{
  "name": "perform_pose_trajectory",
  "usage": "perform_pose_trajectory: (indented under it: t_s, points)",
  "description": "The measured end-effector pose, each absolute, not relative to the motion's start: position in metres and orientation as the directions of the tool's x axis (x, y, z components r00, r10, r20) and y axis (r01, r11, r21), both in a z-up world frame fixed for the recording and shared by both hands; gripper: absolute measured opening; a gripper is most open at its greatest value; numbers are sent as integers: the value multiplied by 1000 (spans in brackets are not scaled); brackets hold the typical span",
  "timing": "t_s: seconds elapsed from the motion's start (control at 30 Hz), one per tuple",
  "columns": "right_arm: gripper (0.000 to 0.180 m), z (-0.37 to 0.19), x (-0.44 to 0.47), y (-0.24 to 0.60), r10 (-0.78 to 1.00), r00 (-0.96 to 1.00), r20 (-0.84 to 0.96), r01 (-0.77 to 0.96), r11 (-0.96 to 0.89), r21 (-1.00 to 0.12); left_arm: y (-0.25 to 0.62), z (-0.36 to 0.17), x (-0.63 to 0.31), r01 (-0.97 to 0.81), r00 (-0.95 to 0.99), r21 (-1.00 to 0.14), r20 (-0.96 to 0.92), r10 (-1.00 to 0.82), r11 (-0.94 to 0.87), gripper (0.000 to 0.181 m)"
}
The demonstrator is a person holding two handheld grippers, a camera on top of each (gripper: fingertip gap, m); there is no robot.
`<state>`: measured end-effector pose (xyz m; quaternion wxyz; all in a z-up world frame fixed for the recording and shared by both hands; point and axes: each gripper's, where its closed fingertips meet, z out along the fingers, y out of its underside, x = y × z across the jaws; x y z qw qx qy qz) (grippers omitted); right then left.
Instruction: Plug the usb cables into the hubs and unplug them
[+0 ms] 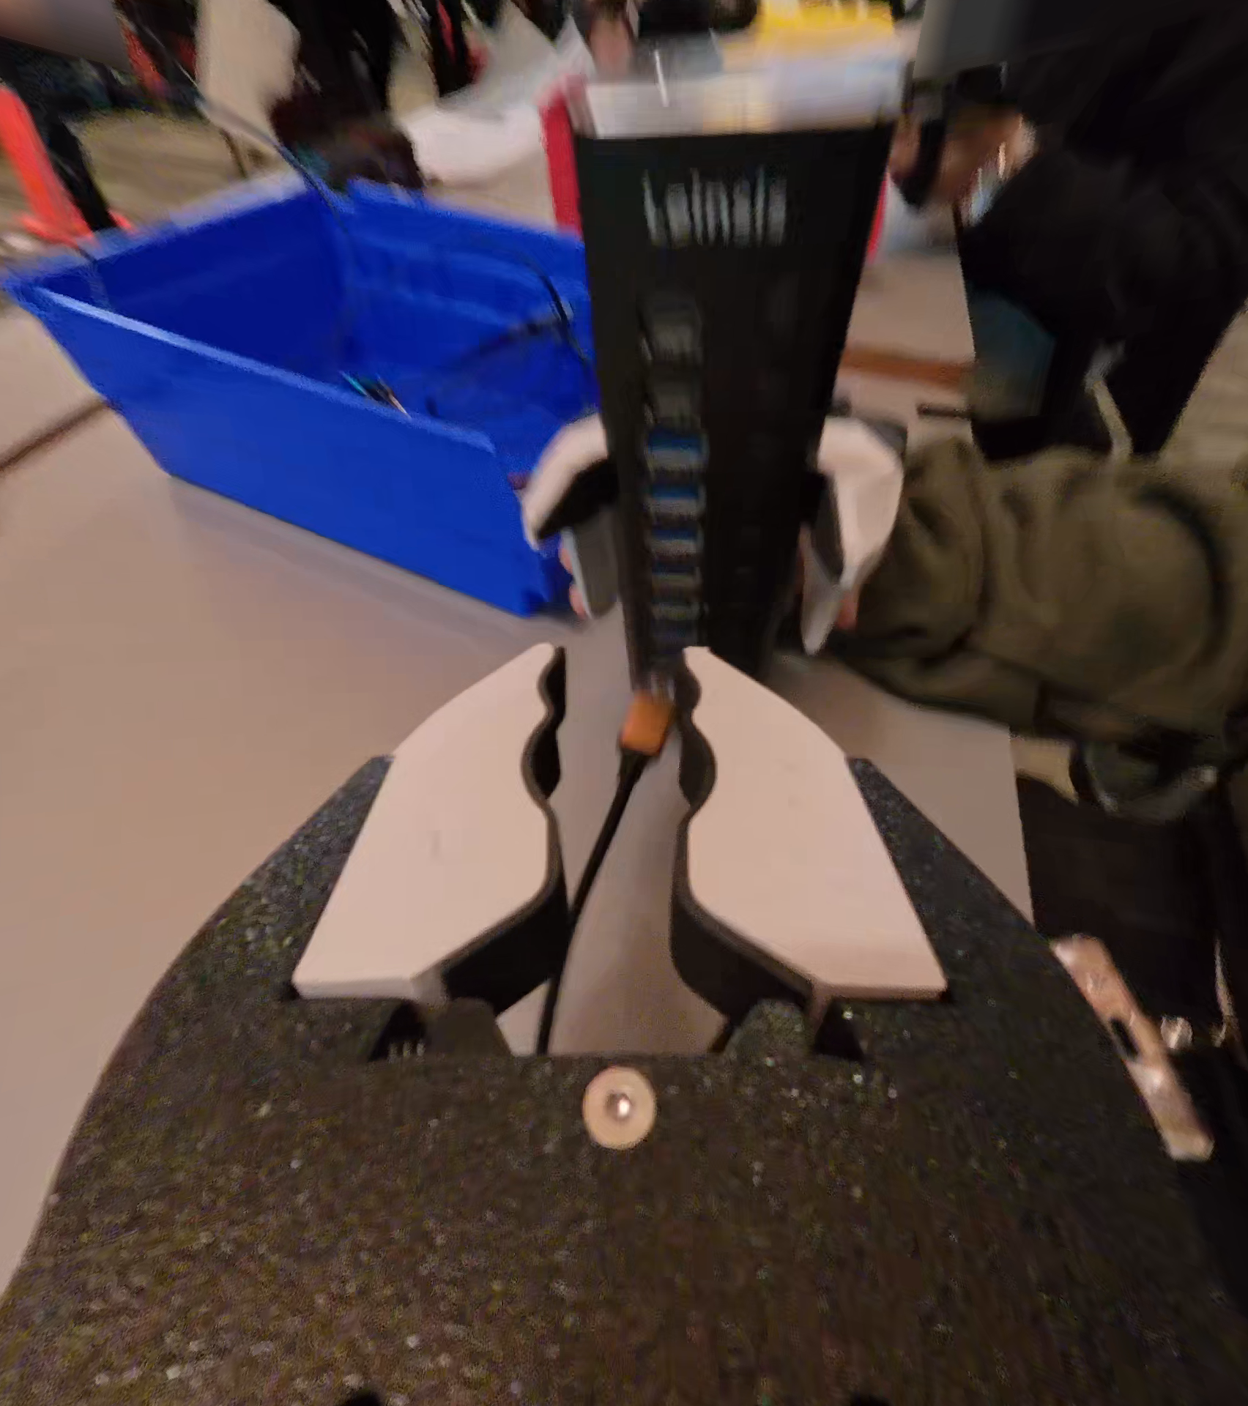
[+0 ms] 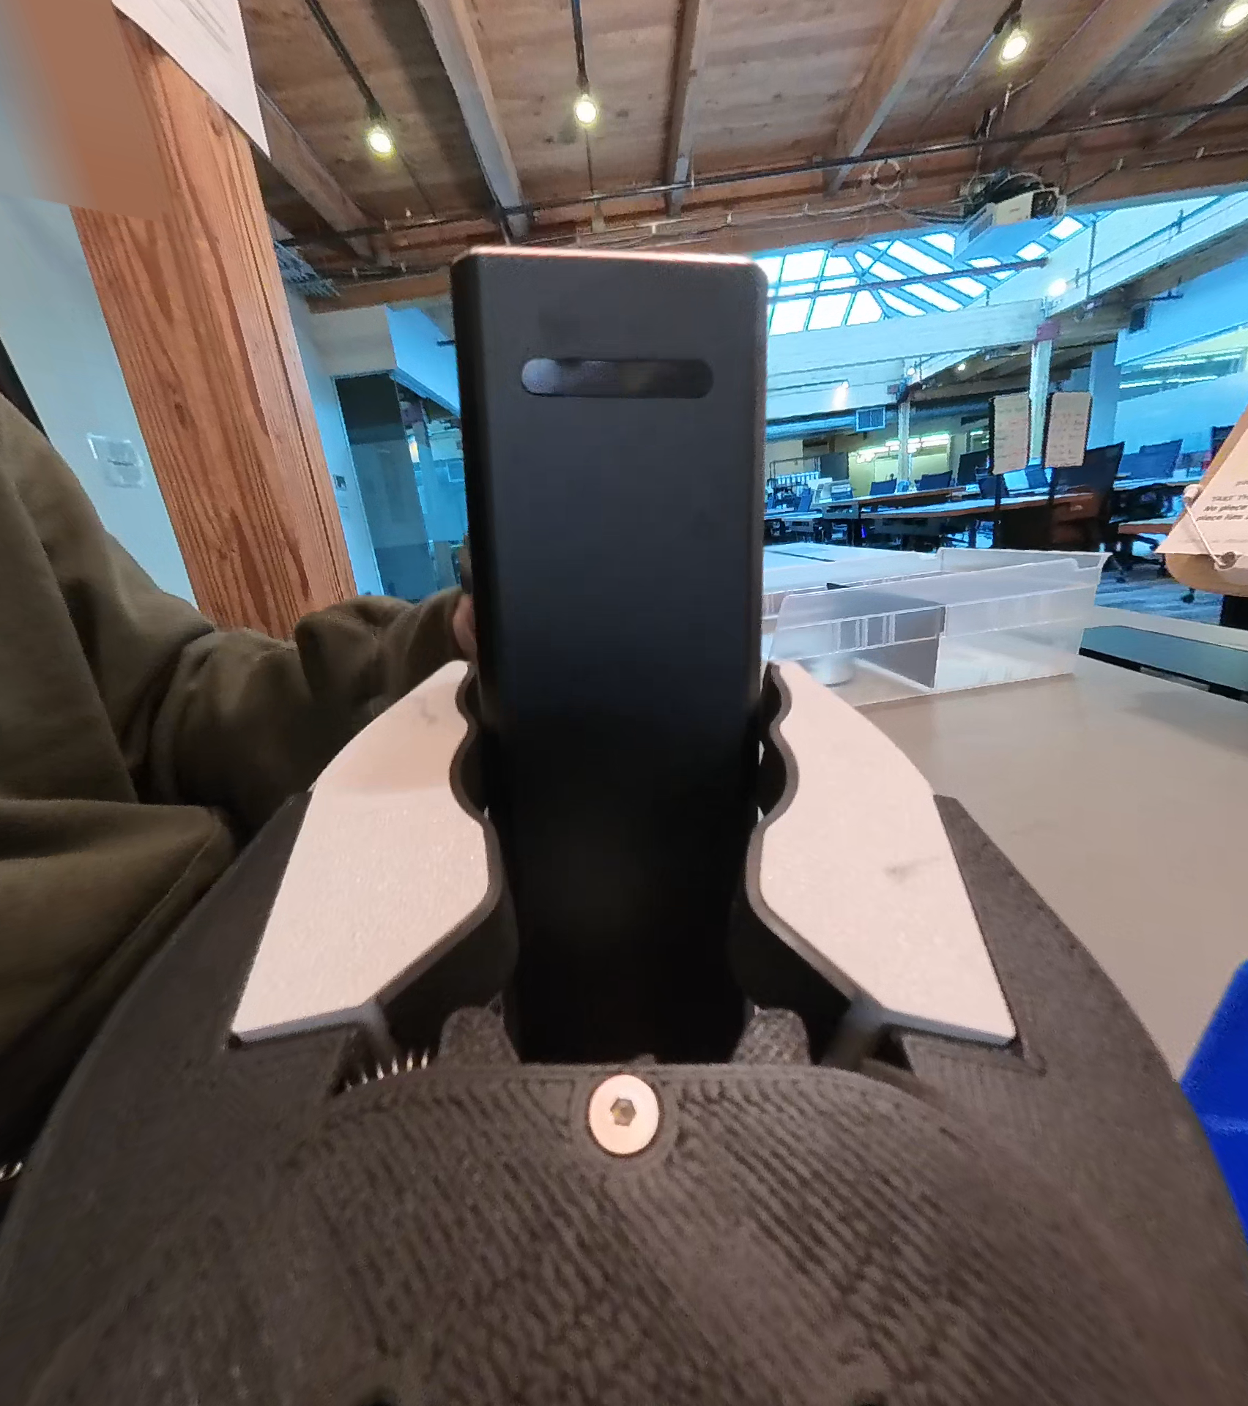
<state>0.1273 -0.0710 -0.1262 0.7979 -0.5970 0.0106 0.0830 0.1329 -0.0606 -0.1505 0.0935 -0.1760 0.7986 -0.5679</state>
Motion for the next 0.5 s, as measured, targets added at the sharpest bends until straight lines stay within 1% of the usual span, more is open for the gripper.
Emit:
perform_pose_trajectory:
  t_s: [0.1,0.13,0.17,0.23,0.3,0.33,0.4,0.5]
  points:
    - [70,-128,126,-68,119,987,-109,-137,254,-957,-59,-94,137,-148,-896,-981,80,-436,123,48]
    - [70,-129,125,-67,118,988,-104,-130,245,-961,-67,-85,134,-137,-902,-983,74,-425,120,56]
    - [70,-129,124,-65,117,988,-97,-122,239,-963,-76,-85,131,-129,-911,-979,54,-409,158,64]
    - [70,-132,124,-62,106,990,-89,-110,217,-970,-93,-90,136,-100,-906,-965,-11,-423,241,71]
    - [70,-135,120,-58,103,993,-64,-82,184,-979,-112,-93,132,-90,-924,-959,-19,-381,267,69]
    - [70,-137,119,-55,95,994,-54,-69,163,-984,-118,-95,136,-104,-917,-956,-14,-398,274,66]
    - [70,-141,120,-50,78,996,-53,-63,127,-990,-127,-96,137,-98,-928,-951,-19,-372,294,63]
    - [71,-138,126,-53,49,996,-70,-77,161,-984,-130,-95,140,-112,-937,-942,-6,-349,315,63]
